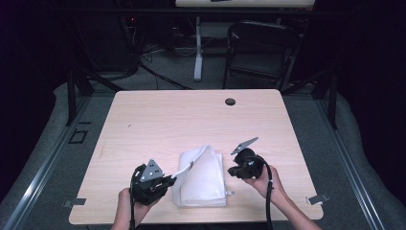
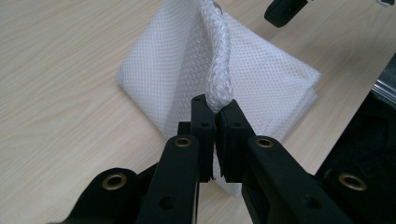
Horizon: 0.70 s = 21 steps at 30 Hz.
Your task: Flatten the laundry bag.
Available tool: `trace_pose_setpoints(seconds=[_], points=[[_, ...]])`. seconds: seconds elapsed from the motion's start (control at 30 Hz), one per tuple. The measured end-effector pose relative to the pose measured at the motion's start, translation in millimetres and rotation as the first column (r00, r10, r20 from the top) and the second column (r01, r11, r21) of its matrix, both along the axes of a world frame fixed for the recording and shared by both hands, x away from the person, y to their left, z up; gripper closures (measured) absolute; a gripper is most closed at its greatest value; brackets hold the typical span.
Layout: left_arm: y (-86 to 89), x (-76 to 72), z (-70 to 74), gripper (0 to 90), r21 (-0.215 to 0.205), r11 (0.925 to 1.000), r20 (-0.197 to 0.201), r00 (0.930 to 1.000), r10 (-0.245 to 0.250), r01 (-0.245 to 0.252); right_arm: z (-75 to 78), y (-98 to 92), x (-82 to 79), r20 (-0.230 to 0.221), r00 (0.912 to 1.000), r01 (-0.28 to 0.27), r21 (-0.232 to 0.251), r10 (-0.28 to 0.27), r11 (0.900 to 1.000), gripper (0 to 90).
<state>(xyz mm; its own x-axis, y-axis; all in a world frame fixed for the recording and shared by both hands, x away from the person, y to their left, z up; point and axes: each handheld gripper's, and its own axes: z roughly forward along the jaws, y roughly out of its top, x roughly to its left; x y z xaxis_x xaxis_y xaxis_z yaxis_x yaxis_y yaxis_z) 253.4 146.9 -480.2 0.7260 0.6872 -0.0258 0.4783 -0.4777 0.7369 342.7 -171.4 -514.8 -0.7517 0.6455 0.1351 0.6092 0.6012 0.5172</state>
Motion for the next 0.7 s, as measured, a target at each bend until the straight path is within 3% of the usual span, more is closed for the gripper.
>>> trace_pose_setpoints(seconds=[0.13,0.2,0.3,0.4,0.5,0.7], points=[[4.5,-0.2,0.5,86.5,0.003,1.0,-0.004,1.0,0.005,-0.005,-7.6,11.8,12.3,-0.032,0.9995,0.002,0.004,-0.002,1.0,90.0],[5.8,-1.1,0.4,86.4,0.002,0.9999,0.004,0.9999,0.013,-0.013,-15.4,17.6,16.7,-0.06,0.9981,0.016,0.052,-0.013,0.999,90.0],[8.6,-3.0,-0.9,86.0,0.001,0.9997,0.012,0.9996,0.025,-0.025,-21.6,21.3,19.3,-0.095,0.9955,0.011,0.083,-0.003,0.996,90.0],[10.5,-3.8,-2.5,86.1,0.009,0.9993,0.011,0.9993,0.035,-0.035,-27.5,22.8,18.6,-0.105,0.9945,0.011,0.072,-0.003,0.997,90.0],[11.6,-3.1,-2.5,86.2,0.014,0.9992,0.015,0.9993,0.036,-0.036,-36.3,23.0,20.1,-0.124,0.9923,-0.007,0.027,0.01,1.0,90.0],[13.5,-2.8,-1.2,86.6,0.018,0.9989,0.038,0.9983,0.043,-0.044,-40.4,23.8,19.4,-0.124,0.9922,-0.009,0.017,0.011,1.0,90.0]])
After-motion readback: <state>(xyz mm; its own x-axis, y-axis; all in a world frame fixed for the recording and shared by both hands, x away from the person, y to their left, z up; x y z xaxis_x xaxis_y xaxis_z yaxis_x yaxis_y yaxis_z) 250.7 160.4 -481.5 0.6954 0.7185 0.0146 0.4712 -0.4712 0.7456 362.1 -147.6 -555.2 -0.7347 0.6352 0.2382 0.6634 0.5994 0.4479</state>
